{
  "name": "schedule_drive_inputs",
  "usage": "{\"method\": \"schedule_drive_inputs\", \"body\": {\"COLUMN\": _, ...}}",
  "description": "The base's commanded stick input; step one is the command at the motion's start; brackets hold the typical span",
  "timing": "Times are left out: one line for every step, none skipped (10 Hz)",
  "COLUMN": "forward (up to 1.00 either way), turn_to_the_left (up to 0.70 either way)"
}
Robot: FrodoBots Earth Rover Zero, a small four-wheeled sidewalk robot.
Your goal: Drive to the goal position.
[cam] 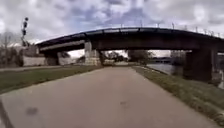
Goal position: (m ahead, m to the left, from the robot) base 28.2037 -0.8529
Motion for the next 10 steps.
{"method": "schedule_drive_inputs", "body": {"forward": 0.7, "turn_to_the_left": 0.0}}
{"method": "schedule_drive_inputs", "body": {"forward": 0.7, "turn_to_the_left": 0.0}}
{"method": "schedule_drive_inputs", "body": {"forward": 0.7, "turn_to_the_left": 0.0}}
{"method": "schedule_drive_inputs", "body": {"forward": 0.7, "turn_to_the_left": 0.0}}
{"method": "schedule_drive_inputs", "body": {"forward": 0.7, "turn_to_the_left": 0.0}}
{"method": "schedule_drive_inputs", "body": {"forward": 0.7, "turn_to_the_left": 0.0}}
{"method": "schedule_drive_inputs", "body": {"forward": 0.7, "turn_to_the_left": 0.0}}
{"method": "schedule_drive_inputs", "body": {"forward": 0.7, "turn_to_the_left": 0.0}}
{"method": "schedule_drive_inputs", "body": {"forward": 0.7, "turn_to_the_left": 0.0}}
{"method": "schedule_drive_inputs", "body": {"forward": 0.7, "turn_to_the_left": 0.0}}
